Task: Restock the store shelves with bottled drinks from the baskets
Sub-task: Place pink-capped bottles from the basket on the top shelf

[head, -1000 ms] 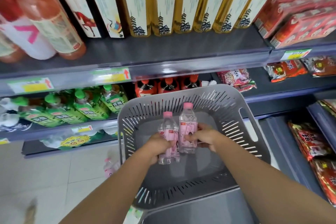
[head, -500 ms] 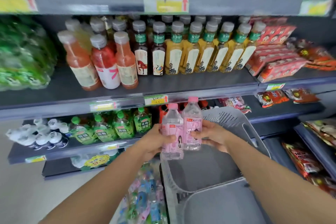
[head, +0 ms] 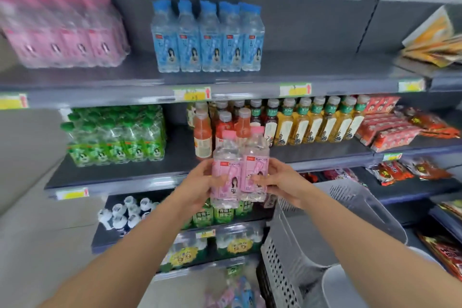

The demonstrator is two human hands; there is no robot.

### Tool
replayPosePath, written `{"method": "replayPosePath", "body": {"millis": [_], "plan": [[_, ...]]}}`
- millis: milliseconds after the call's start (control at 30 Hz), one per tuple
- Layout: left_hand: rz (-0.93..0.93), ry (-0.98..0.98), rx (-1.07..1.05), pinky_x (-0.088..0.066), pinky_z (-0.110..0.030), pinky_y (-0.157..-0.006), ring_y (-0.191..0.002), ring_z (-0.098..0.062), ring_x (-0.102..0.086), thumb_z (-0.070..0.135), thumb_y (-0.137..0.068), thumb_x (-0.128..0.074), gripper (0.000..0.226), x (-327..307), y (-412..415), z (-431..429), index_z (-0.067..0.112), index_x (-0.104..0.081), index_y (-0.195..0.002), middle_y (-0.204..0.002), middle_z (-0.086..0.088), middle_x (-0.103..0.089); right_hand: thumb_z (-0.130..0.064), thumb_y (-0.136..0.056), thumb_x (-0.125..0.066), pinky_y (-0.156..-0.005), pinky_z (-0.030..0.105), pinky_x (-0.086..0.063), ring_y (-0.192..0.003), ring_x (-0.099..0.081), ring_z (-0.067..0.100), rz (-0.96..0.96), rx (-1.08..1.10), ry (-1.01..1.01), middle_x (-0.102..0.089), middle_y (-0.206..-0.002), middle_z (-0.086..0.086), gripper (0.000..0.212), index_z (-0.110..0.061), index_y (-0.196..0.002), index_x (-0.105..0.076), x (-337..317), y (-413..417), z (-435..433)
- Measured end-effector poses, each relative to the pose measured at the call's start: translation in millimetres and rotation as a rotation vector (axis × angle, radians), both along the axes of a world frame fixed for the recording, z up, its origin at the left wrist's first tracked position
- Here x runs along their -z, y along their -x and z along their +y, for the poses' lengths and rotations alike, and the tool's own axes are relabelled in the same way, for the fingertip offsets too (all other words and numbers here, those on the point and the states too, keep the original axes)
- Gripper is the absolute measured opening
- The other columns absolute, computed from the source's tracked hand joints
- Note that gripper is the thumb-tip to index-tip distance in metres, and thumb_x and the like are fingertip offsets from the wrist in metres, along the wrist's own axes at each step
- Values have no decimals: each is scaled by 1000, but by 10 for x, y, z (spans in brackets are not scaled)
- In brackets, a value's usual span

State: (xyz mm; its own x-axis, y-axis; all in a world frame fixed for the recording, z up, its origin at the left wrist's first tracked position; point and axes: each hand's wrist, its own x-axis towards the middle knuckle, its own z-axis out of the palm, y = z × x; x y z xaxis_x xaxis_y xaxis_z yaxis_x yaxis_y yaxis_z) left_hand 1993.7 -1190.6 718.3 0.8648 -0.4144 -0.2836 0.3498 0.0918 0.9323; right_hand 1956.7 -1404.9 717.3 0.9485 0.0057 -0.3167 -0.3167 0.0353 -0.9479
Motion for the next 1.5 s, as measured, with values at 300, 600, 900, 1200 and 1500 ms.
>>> {"method": "replayPosePath", "body": {"millis": [300, 600, 900, 1200, 1500], "plan": [[-141, 52, -149, -52, -44, -94, -109, -27, -64, -6, -89, -55, 38, -601, -70, 772, 13, -59, -122, -115, -8, -69, -1, -75, -77, -100, 45, -49, -107, -67, 21, -206, -133, 37, -69, -117, 1, 53, -21, -120, -56, -687, -333, 702], [-272, 117, -324, -54, -35, -81, -105, -26, -66, -5, -90, -54, 32, -1136, -198, 1352, 13, -62, -115, -114, -9, -69, -2, -73, -79, -91, 41, -55, -104, -68, 22, -359, -195, 7, -70, -115, 6, 54, -16, -120, -57, -1203, -732, 1356], [-359, 160, -375, -51, -40, -92, -109, -28, -63, -6, -89, -54, 36, -1552, -823, 2056, 11, -60, -120, -116, -11, -68, -4, -70, -81, -88, 39, -56, -102, -68, 19, -465, -164, -11, -72, -109, -1, 51, -18, -114, -61, -1610, -1403, 2089], [-447, 128, -372, -53, -38, -89, -106, -27, -65, -4, -89, -55, 35, -1959, -1542, 2834, 7, -58, -123, -113, -11, -69, -3, -70, -81, -84, 39, -58, -100, -69, 22, -549, -74, 13, -72, -109, 4, 53, -13, -117, -59, -1966, -2131, 2775], [-490, 121, -434, -54, -36, -83, -99, -24, -67, -5, -91, -54, 35, -2061, -1876, 3517, 8, -59, -123, -113, -11, -69, 0, -67, -83, -89, 45, -56, -99, -68, 24, -538, -68, 76, -68, -111, 9, 54, -13, -114, -61, -1991, -2662, 3499]]}}
